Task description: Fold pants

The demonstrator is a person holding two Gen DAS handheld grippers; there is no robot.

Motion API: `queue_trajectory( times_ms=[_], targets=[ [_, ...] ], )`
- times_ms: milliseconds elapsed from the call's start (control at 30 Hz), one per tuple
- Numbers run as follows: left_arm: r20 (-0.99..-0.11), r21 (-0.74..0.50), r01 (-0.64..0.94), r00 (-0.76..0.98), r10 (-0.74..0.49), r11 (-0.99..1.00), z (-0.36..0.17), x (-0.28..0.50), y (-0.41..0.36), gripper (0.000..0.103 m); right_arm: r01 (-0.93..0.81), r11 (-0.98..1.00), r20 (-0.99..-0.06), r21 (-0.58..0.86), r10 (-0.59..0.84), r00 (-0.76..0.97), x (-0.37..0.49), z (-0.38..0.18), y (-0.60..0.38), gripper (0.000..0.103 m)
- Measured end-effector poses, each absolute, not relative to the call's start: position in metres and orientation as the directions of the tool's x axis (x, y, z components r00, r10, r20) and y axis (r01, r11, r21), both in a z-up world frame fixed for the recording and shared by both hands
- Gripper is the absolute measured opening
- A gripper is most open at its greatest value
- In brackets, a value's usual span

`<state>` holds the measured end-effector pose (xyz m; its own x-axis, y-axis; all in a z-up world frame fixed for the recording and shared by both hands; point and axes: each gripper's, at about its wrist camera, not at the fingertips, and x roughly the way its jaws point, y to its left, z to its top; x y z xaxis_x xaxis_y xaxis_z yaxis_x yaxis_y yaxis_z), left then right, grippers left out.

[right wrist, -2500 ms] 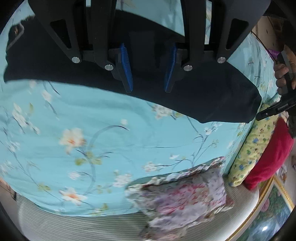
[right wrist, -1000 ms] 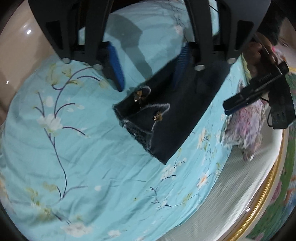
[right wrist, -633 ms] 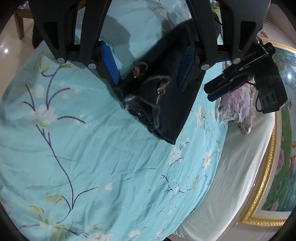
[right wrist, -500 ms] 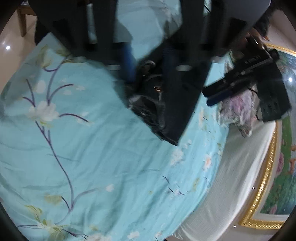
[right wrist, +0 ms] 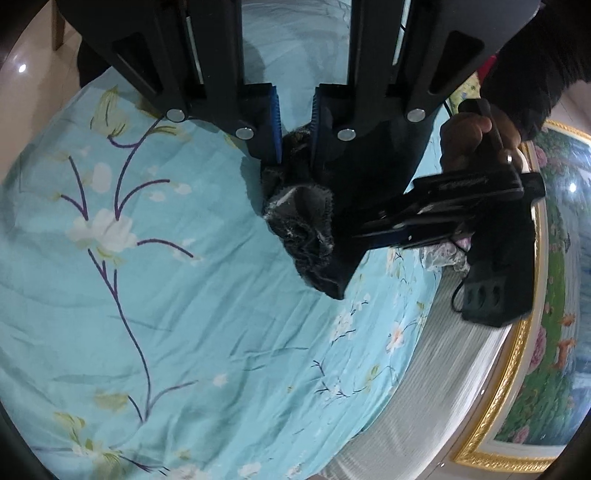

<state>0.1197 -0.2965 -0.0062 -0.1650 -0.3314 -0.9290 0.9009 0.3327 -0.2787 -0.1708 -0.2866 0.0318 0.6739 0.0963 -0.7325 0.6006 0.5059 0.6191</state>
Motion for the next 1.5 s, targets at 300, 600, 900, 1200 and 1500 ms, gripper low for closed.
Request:
queue_trajectory(
  times_ms=[300, 600, 900, 1200, 1500],
  targets=[
    [-0.886, -0.302, 0.891, -0.131, -0.445, 0.338, 0.024, 0.117, -0.276, 0.01, 0.518, 0.621, -0.706, 0.588, 0.081, 0.704, -0.162, 0.062, -0.274, 0.014],
    [-0.805, -0.376, 0.836, -0.082, -0.588, 0.399, 0.072, 0.12, -0.223, 0.01, 0.359, 0.724, -0.627, 0.589, 0.13, 0.768, -0.145, 0.108, -0.244, 0.014],
    [-0.737, -0.447, 0.763, -0.018, -0.676, 0.467, 0.098, 0.121, -0.157, 0.01, 0.2, 0.831, -0.616, 0.52, 0.203, 0.761, -0.108, 0.138, -0.196, 0.014],
    [-0.694, -0.501, 0.679, 0.055, -0.718, 0.537, 0.097, 0.118, -0.089, 0.01, 0.064, 0.865, -0.639, 0.497, 0.315, 0.702, -0.07, 0.139, -0.147, 0.014],
    [-0.684, -0.544, 0.574, 0.121, -0.72, 0.613, 0.075, 0.119, -0.03, 0.01, -0.02, 0.863, -0.67, 0.505, 0.407, 0.621, -0.039, 0.119, -0.114, 0.014]
  ],
)
